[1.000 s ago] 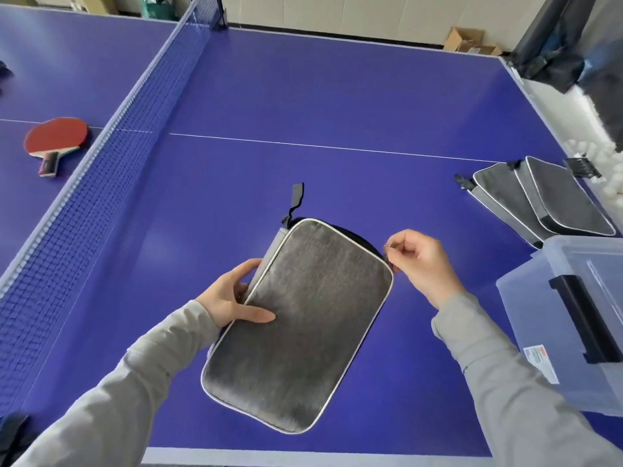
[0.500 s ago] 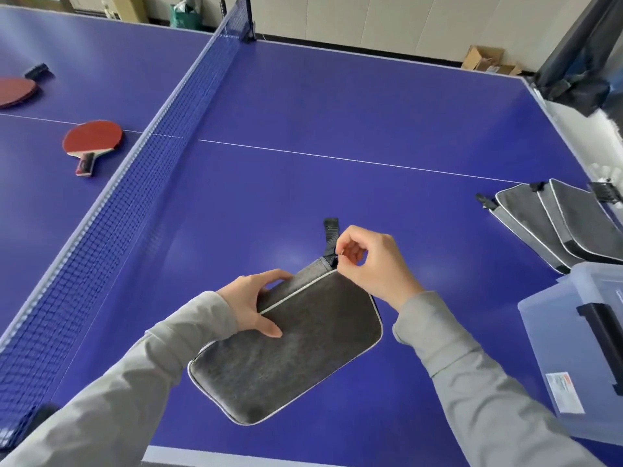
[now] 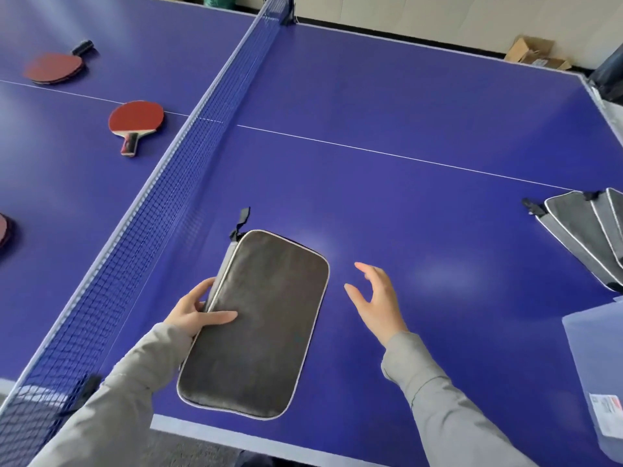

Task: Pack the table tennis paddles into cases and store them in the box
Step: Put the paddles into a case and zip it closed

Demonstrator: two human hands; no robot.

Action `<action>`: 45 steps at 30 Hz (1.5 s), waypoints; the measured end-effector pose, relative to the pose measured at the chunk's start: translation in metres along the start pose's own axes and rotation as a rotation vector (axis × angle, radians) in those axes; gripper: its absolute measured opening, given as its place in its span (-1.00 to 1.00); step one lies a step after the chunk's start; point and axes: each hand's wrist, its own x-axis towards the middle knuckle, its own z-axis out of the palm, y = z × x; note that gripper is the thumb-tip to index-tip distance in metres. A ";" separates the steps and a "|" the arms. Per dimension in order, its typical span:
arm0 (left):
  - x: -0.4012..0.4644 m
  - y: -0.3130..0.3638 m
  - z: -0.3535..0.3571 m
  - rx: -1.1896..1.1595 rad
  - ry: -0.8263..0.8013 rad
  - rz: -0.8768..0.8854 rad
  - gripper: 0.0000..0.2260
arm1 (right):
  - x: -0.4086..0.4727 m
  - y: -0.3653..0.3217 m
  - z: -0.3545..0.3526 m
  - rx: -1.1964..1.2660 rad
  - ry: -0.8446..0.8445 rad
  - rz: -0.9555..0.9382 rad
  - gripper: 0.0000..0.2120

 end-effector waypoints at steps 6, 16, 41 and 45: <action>0.007 -0.014 -0.059 -0.157 0.199 -0.082 -0.38 | -0.036 0.036 0.037 -0.205 -0.092 0.207 -0.44; 0.044 -0.021 -0.103 -0.090 0.167 -0.198 -0.51 | -0.055 0.045 0.061 -0.473 -0.158 0.314 -0.30; 0.033 -0.043 -0.054 0.992 0.500 0.279 -0.34 | -0.072 0.032 0.060 -0.691 -0.195 0.297 -0.22; 0.027 -0.028 -0.004 1.139 0.394 0.413 -0.30 | -0.076 0.031 0.034 -0.633 -0.126 0.298 -0.23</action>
